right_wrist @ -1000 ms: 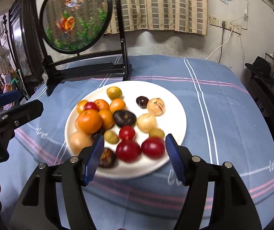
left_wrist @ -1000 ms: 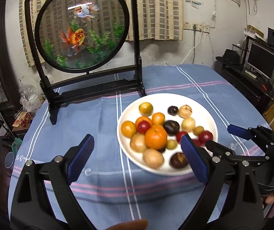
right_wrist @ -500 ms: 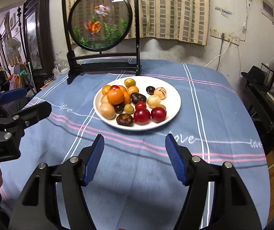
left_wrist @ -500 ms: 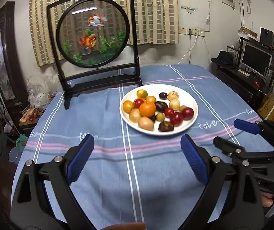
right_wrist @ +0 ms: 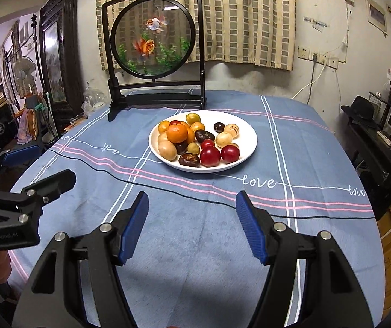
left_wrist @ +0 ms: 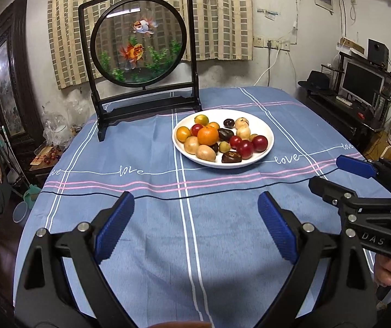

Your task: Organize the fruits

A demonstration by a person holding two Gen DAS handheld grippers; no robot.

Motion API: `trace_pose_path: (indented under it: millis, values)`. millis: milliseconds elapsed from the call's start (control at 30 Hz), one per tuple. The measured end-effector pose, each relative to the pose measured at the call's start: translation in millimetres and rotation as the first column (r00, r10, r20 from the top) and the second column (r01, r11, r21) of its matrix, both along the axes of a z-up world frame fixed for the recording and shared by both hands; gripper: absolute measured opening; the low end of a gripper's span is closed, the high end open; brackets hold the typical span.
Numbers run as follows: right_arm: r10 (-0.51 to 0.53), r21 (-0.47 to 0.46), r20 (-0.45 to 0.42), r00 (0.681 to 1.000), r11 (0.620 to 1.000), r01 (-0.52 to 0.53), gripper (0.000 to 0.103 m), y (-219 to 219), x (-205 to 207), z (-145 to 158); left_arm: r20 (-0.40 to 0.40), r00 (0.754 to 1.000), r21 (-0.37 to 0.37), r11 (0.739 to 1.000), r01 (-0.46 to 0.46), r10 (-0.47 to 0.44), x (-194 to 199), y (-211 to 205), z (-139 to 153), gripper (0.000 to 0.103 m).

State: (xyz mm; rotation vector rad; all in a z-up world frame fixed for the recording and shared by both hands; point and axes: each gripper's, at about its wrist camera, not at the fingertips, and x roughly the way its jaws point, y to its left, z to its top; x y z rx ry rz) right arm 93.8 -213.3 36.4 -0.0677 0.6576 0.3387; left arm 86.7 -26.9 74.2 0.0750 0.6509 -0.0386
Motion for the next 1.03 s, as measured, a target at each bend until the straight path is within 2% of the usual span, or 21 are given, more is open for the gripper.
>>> trace_pose_path:
  millis: [1033]
  values:
    - [0.0, -0.009, -0.017, 1.0, 1.0, 0.0, 0.067, 0.6, -2.2, -4.0, -0.006, 1.0, 0.022, 1.0, 0.0, 0.0, -1.2, -2.5, -6.9, 0.098]
